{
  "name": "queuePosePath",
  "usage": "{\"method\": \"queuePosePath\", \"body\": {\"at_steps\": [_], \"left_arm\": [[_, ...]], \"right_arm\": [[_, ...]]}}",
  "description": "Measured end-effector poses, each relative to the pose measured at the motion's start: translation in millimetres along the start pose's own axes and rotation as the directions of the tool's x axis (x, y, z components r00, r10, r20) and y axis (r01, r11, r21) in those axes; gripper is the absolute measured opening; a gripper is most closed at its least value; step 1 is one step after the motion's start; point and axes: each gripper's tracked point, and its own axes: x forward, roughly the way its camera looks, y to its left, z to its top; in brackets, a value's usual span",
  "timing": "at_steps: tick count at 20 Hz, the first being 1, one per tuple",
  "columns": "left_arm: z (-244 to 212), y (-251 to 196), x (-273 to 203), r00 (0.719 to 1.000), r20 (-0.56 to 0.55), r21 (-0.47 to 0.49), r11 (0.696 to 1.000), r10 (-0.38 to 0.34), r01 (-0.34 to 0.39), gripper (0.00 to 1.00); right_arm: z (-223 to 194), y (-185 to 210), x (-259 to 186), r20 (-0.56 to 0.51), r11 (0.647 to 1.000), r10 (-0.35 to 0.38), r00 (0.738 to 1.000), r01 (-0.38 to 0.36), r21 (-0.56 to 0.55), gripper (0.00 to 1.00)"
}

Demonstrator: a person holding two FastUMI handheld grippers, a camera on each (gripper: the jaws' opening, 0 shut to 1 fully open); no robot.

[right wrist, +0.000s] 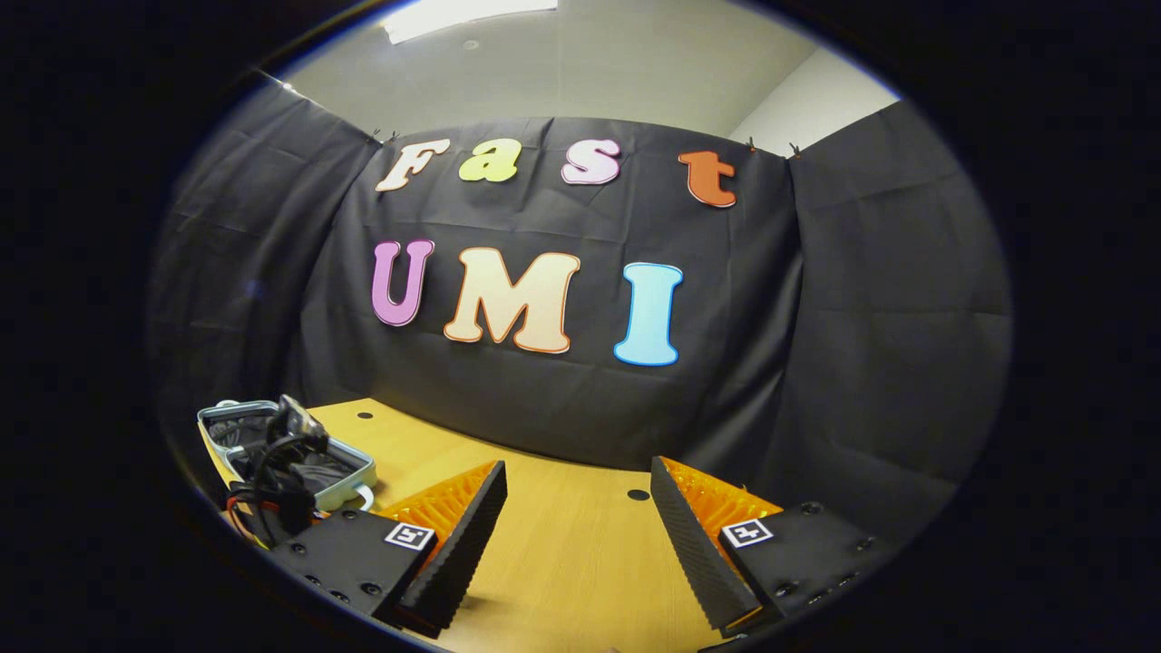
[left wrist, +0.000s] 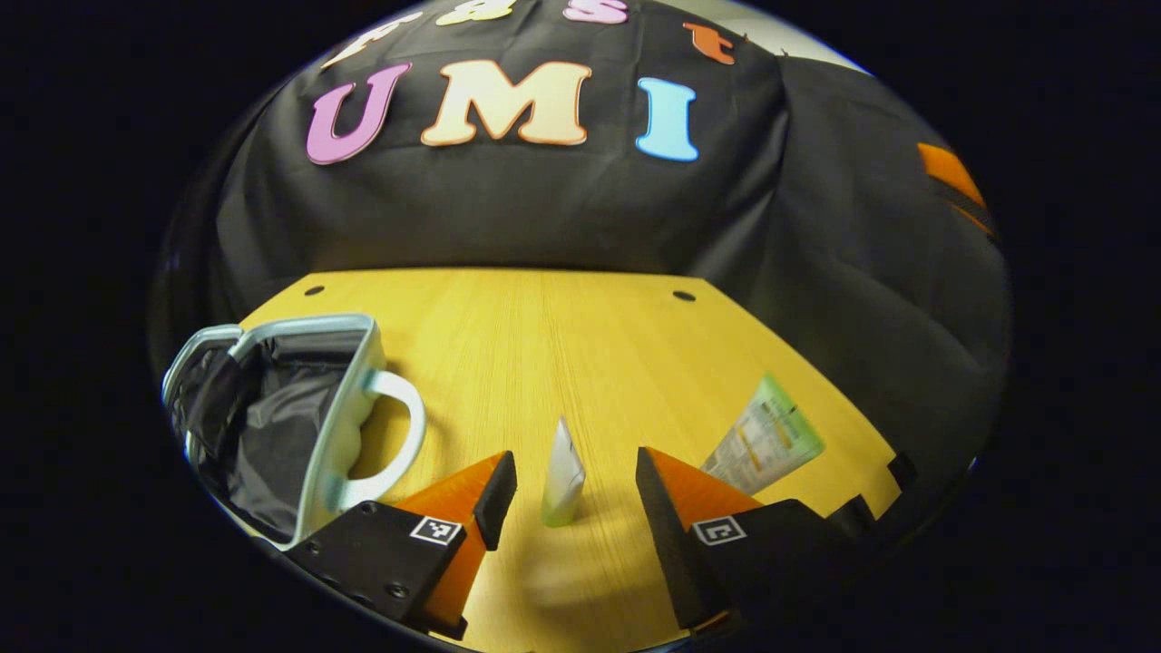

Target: First open the suitcase, pack the skin care products into it, and then close the suitcase.

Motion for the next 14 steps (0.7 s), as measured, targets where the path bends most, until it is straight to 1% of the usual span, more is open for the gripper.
{"method": "queuePosePath", "body": {"at_steps": [1, 2, 3, 5, 6, 7, 8, 9, 10, 11, 12, 14], "left_arm": [[-7, 1, 5, 1.0, -0.016, -0.003, 1.0, 0.001, -0.001, 0.75], [-13, 2, 11, 0.999, -0.032, -0.004, 1.0, 0.002, -0.002, 0.71], [-18, 4, 15, 0.999, -0.041, -0.002, 1.0, 0.011, -0.011, 0.7], [-24, 9, 21, 0.998, -0.06, 0.006, 1.0, 0.029, -0.029, 0.58], [-27, 14, 26, 0.997, -0.062, 0.005, 0.999, 0.045, -0.045, 0.42], [-29, 18, 28, 0.997, -0.068, -0.006, 0.999, 0.048, -0.048, 0.31], [-25, 14, 28, 0.998, -0.059, -0.023, 0.999, 0.026, -0.027, 0.21], [-22, 11, 28, 0.998, -0.063, -0.05, 0.999, 0.01, -0.013, 0.2], [-19, 12, 23, 0.998, -0.061, -0.066, 0.998, 0.008, -0.013, 0.16], [-12, 13, 16, 0.998, -0.059, -0.063, 0.998, 0.016, -0.02, 0.13], [1, 14, 10, 0.999, -0.03, -0.051, 0.998, 0.021, -0.022, 0.13], [19, 16, -7, 0.999, -0.015, -0.019, 0.999, 0.031, -0.031, 0.13]], "right_arm": [[0, -1, -1, -0.001, 1.0, -0.002, 1.0, 0.002, -0.002, 0.98], [0, -3, -1, 0.0, 1.0, -0.004, 1.0, 0.004, -0.006, 0.99], [-3, -3, -2, -0.003, 1.0, -0.004, 1.0, 0.004, -0.01, 0.99], [-12, 2, -4, -0.019, 1.0, 0.014, 1.0, -0.014, -0.016, 0.98], [-17, 7, -5, -0.032, 0.999, 0.03, 0.999, -0.031, -0.019, 0.99], [-21, 13, -5, -0.039, 0.999, 0.046, 0.998, -0.047, -0.02, 0.96], [-25, 18, -7, -0.04, 0.998, 0.064, 0.997, -0.065, -0.019, 0.99], [-29, 26, -9, -0.041, 0.996, 0.087, 0.995, -0.088, -0.016, 0.99], [-34, 34, -10, -0.045, 0.994, 0.107, 0.993, -0.108, -0.013, 0.99], [-41, 42, -9, -0.049, 0.992, 0.127, 0.991, -0.127, -0.007, 0.99], [-49, 50, -8, -0.054, 0.989, 0.147, 0.988, -0.148, 0.001, 0.99], [-70, 67, -5, -0.081, 0.982, 0.187, 0.979, -0.186, 0.025, 0.99]]}}
